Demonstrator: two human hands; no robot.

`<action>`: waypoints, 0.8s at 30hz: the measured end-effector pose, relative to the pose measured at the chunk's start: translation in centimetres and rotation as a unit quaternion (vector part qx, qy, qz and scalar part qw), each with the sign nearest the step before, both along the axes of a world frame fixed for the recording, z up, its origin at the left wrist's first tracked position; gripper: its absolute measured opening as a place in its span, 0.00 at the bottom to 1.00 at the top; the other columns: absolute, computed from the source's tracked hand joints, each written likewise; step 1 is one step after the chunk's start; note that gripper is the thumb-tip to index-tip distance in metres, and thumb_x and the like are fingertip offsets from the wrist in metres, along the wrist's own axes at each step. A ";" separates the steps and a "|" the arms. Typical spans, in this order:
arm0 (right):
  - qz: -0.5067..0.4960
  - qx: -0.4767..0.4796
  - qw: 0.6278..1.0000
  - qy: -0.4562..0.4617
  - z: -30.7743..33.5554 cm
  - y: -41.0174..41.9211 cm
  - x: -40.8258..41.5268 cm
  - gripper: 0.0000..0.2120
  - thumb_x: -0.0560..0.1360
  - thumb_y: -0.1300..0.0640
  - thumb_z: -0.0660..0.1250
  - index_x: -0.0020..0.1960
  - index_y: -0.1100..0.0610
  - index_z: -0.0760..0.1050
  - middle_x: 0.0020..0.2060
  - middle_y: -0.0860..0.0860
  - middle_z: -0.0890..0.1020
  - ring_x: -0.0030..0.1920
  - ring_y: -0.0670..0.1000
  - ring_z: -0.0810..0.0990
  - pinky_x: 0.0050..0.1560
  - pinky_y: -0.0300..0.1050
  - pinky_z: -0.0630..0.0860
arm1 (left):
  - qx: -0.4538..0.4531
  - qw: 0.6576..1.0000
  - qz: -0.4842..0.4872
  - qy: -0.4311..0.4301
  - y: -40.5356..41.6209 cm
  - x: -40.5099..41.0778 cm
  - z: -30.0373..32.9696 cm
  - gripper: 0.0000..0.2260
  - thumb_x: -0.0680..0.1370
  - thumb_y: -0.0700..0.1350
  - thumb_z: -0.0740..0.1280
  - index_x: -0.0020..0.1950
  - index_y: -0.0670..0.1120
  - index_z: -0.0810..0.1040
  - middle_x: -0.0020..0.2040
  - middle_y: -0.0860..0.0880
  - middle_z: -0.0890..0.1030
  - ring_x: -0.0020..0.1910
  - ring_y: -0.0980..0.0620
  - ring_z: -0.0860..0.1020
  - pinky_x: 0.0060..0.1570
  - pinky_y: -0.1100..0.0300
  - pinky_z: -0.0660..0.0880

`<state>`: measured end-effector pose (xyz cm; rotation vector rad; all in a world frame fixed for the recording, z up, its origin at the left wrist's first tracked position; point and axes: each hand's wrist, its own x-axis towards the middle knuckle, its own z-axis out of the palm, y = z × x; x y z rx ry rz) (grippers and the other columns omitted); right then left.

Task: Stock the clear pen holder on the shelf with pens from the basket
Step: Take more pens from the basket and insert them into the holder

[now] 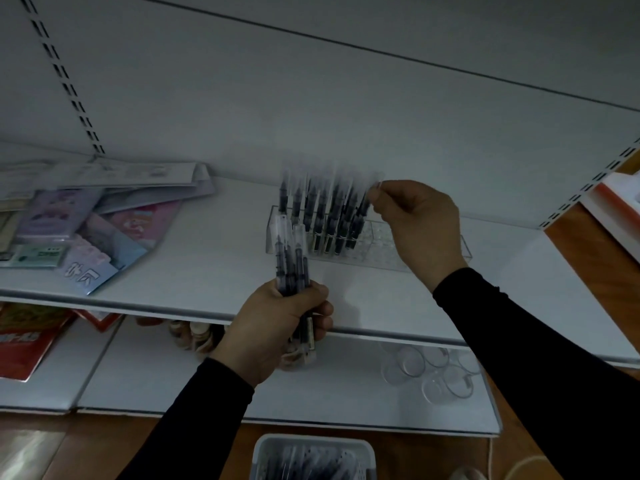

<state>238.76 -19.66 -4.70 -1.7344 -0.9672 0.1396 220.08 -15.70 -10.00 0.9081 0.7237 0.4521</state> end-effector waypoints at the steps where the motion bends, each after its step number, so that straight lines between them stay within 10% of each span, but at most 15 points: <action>1: -0.002 -0.001 1.000 0.001 -0.2 0.0 -0.1 0.05 0.75 0.54 0.71 0.50 0.52 0.82 0.41 0.41 0.83 0.41 0.39 0.82 0.50 0.35 0.79 | -0.001 1.000 0.001 -0.001 0.0 0.0 0.0 0.03 0.77 0.38 0.67 0.44 0.39 0.76 0.33 0.43 0.79 0.30 0.48 0.77 0.30 0.59 0.76; 19: -0.025 -0.051 0.998 0.007 -1.6 -0.4 -0.2 0.07 0.75 0.53 0.70 0.51 0.53 0.82 0.42 0.46 0.84 0.44 0.45 0.83 0.52 0.40 0.79 | -0.004 1.000 0.000 0.005 0.0 -0.1 0.2 0.03 0.77 0.38 0.67 0.45 0.39 0.76 0.33 0.43 0.79 0.30 0.48 0.77 0.30 0.59 0.76; 24: -0.039 -0.088 0.995 -0.024 -1.7 -1.3 -0.5 0.07 0.75 0.50 0.70 0.49 0.51 0.82 0.42 0.42 0.83 0.41 0.34 0.79 0.43 0.22 0.71 | -0.009 1.000 -0.006 0.002 -0.1 0.0 0.4 0.03 0.77 0.38 0.67 0.45 0.39 0.76 0.32 0.44 0.79 0.29 0.49 0.77 0.29 0.60 0.76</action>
